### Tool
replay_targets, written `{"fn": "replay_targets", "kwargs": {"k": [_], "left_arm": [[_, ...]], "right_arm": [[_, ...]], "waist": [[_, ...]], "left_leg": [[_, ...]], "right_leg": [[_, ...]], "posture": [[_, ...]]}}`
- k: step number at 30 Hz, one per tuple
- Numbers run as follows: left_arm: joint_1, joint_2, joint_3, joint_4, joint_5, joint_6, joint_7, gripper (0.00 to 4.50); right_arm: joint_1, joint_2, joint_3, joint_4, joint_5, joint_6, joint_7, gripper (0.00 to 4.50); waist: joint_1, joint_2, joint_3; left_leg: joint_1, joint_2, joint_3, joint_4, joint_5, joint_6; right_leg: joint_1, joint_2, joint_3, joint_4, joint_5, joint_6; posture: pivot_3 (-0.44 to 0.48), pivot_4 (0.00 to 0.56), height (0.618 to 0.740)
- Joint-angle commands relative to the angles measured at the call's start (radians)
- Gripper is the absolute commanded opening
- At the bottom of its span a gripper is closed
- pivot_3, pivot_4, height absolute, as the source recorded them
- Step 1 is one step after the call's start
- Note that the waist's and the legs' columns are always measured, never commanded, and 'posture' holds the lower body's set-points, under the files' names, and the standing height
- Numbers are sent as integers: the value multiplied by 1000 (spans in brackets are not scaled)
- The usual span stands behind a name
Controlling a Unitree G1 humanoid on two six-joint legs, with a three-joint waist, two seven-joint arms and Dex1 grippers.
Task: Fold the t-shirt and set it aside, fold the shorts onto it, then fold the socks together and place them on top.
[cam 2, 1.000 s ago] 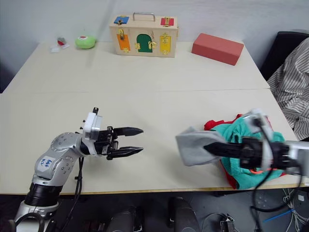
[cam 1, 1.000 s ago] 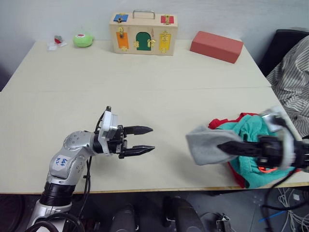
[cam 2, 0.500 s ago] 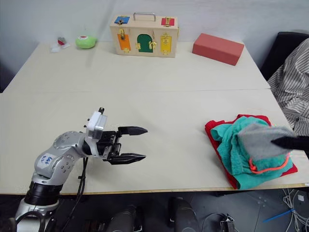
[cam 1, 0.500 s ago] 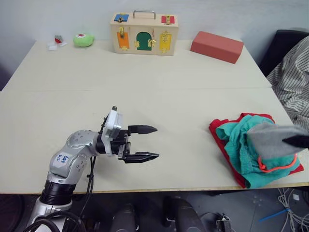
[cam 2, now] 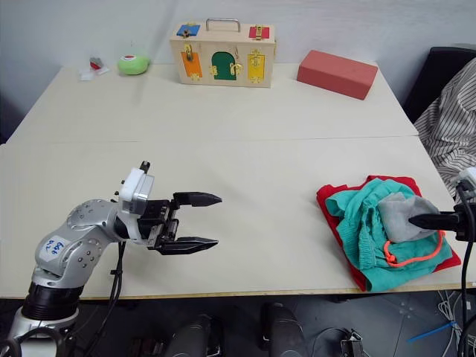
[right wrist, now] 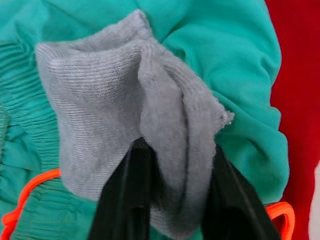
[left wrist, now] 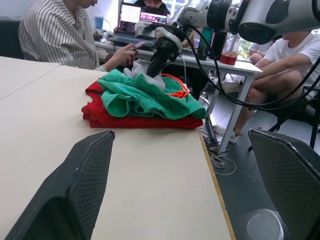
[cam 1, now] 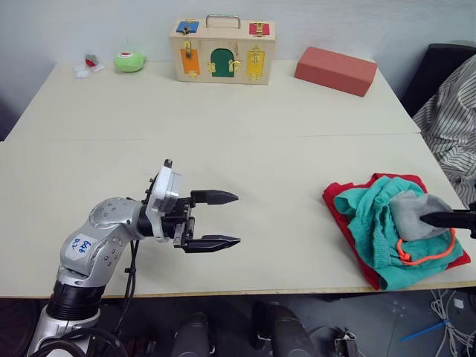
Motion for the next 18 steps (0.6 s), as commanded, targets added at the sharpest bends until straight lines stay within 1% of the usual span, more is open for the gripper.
{"fn": "replay_targets", "kwargs": {"k": [1,2,3,5,7,9,11,13,15,16,17,18], "left_arm": [[16,35,28,-19,-10,-7,-16,4500],[18,42,32,-12,-7,-12,-19,4500],[22,53,44,1,3,-26,-20,4500],[30,66,58,20,19,-50,-23,4500],[42,83,74,41,34,-79,-33,4500],[73,124,109,72,55,-97,-43,4500],[97,149,133,97,69,-124,-56,4500],[128,171,166,137,100,-180,-68,4500],[148,182,187,164,134,-220,-52,4500],[160,193,201,184,158,-236,-37,4500],[181,208,232,217,186,-259,-17,4500],[202,224,257,254,227,-288,12,4500]], "right_arm": [[0,-49,-65,23,-9,-38,-1,2626],[5,-62,-75,22,-8,-38,8,2883],[20,-91,-92,20,-4,-39,28,3257],[57,-132,-121,12,0,-61,67,3859],[109,-171,-160,-15,1,-122,92,4484],[134,-199,-216,-44,2,-219,89,4484],[151,-201,-267,-97,21,-278,110,4484],[152,-163,-309,-216,53,-324,108,4484],[156,-121,-327,-315,67,-378,90,4484],[155,-77,-318,-394,77,-407,73,4484],[145,-4,-284,-512,105,-406,44,4484],[131,87,-244,-606,112,-452,6,4484]], "waist": [[-1,0,0],[-1,0,0],[-2,1,0],[0,4,0],[1,6,0],[-2,6,0],[-10,7,0],[-17,7,0],[-21,7,0],[-20,7,0],[-20,6,0],[-22,5,-1]], "left_leg": [[0,0,0,0,0,0],[0,0,0,0,0,0],[0,0,0,0,0,0],[1,0,1,0,0,0],[1,0,2,0,0,0],[2,0,2,0,0,0],[4,1,4,0,0,0],[5,2,5,0,-1,-1],[6,3,6,-1,-1,-1],[6,3,6,-1,-1,-2],[5,4,6,-1,-1,-2],[6,4,6,-1,-1,-3]], "right_leg": [[0,0,0,0,0,0],[0,0,0,0,0,0],[0,0,0,1,0,0],[-1,0,1,2,0,0],[-1,0,1,2,0,0],[-1,0,1,2,0,0],[-1,1,3,3,0,0],[-1,1,3,3,0,0],[-1,2,4,4,0,-1],[-1,2,4,4,0,-1],[-1,3,4,4,0,-1],[-1,3,4,4,0,-1]], "posture": [[0,150,740],[0,150,740],[0,150,740],[0,150,740],[0,150,740],[0,150,740],[0,150,740],[0,150,740],[0,150,740],[0,150,740],[0,150,740],[0,150,740]]}}
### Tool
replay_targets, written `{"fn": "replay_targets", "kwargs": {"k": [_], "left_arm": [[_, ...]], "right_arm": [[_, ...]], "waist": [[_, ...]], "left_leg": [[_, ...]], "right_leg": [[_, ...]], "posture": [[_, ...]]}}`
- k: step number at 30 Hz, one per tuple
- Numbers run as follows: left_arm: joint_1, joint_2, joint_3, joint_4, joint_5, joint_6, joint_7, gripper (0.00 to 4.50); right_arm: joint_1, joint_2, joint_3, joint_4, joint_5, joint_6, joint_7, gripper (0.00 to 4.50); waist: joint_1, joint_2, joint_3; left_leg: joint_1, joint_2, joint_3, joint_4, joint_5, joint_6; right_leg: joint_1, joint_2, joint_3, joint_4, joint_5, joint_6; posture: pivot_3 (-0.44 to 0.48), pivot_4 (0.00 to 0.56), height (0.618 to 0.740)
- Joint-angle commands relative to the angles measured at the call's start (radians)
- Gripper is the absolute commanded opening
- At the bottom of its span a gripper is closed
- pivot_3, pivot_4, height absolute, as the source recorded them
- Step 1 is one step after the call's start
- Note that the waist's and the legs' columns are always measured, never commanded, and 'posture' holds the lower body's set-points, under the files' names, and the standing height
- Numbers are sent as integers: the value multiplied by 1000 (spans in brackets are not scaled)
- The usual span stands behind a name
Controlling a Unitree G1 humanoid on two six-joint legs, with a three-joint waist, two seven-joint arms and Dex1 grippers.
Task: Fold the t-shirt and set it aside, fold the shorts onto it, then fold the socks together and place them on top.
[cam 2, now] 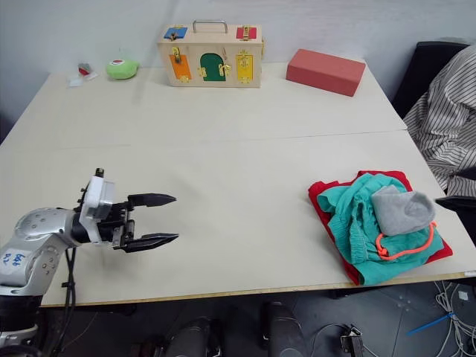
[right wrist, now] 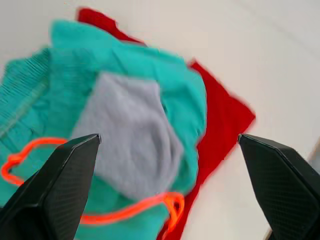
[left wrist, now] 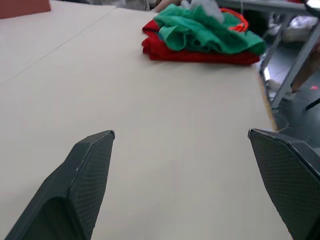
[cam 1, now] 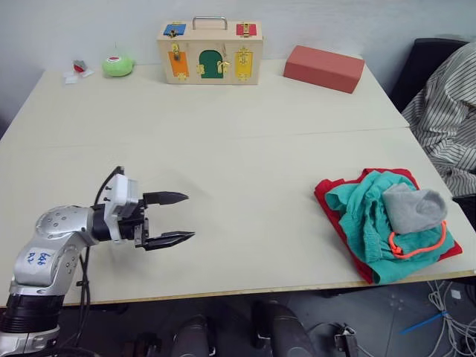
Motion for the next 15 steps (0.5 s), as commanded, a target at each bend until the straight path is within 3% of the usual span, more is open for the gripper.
{"fn": "replay_targets", "kwargs": {"k": [1,5,10,15], "left_arm": [[49,54,98,94,108,-93,72,4500],[95,71,132,179,192,-205,119,4500],[159,62,177,241,244,-325,163,4500],[213,34,203,240,251,-371,209,4500]], "right_arm": [[-29,212,77,-306,56,-108,-89,4484],[-4,445,176,-469,23,-200,-191,4484],[44,674,314,-519,-81,-375,-318,4484],[124,762,388,-428,-159,-567,-346,4484]], "waist": [[-7,-4,-1],[3,-2,0],[23,-4,-1],[19,-6,-2]], "left_leg": [[0,2,0,1,-1,-1],[-2,3,0,-1,-1,-3],[-4,1,0,0,-3,0],[-4,-2,1,1,-5,4]], "right_leg": [[0,1,0,0,0,0],[-3,2,0,1,-1,-3],[-4,-2,-3,1,-2,-6],[-3,-6,-3,2,-2,-5]], "posture": [[0,150,740],[0,150,740],[0,150,740],[0,150,740]]}}
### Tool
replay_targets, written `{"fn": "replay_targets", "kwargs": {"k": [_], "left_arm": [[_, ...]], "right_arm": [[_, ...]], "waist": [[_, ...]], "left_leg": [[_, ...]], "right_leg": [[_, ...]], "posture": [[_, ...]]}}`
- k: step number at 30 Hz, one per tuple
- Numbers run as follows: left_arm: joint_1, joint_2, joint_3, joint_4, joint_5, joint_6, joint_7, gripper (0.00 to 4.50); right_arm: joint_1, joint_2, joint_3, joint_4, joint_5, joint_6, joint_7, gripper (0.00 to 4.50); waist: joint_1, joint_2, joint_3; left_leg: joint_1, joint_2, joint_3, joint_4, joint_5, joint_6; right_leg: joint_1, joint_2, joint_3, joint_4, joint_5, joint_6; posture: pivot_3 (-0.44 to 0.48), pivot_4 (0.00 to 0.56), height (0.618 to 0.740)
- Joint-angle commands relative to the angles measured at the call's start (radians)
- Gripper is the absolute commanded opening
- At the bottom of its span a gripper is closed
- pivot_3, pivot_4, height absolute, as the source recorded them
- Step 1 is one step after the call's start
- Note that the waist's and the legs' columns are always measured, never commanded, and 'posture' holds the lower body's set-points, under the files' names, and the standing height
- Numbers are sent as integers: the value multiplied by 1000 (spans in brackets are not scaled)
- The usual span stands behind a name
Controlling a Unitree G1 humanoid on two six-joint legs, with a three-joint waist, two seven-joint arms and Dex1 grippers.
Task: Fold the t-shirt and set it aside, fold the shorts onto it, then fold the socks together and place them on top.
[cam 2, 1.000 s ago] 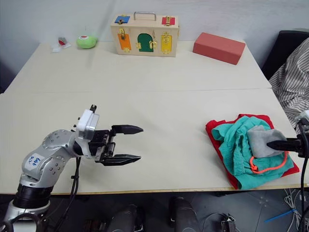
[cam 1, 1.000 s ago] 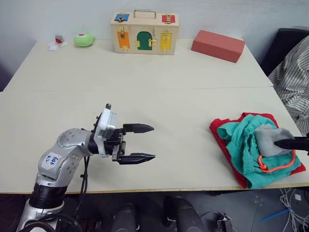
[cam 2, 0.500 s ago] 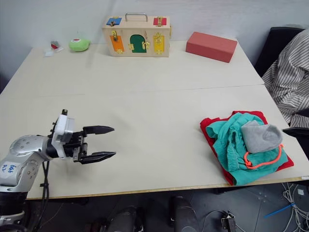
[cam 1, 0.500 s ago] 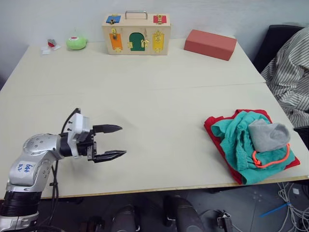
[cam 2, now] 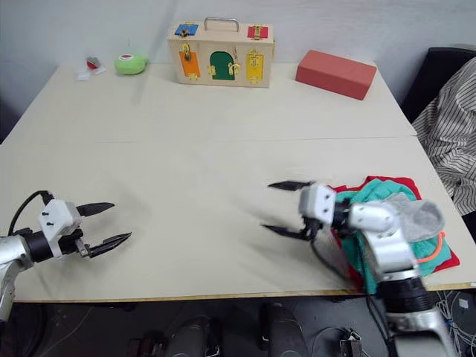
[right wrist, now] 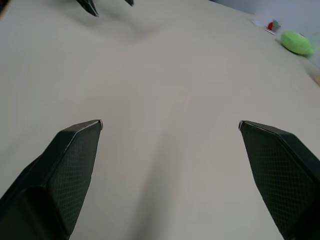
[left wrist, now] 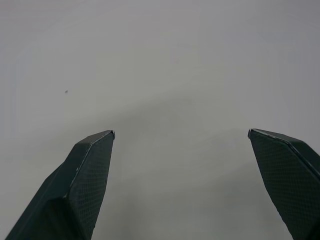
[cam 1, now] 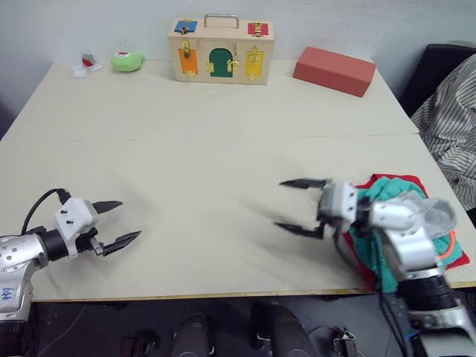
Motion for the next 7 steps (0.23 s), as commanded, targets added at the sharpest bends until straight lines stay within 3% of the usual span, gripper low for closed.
{"fn": "replay_targets", "kwargs": {"k": [1,7], "left_arm": [[32,-15,43,-11,0,-40,35,4500],[70,-29,39,-51,-9,-60,42,4500]], "right_arm": [[33,0,12,77,-61,-199,-8,4484],[4,11,23,162,-78,-293,-36,4484]], "waist": [[-4,0,0],[-8,0,0]], "left_leg": [[0,0,0,0,0,1],[4,0,1,1,0,1]], "right_leg": [[0,0,0,0,1,1],[2,0,1,4,1,1]], "posture": [[0,150,740],[0,150,740]]}}
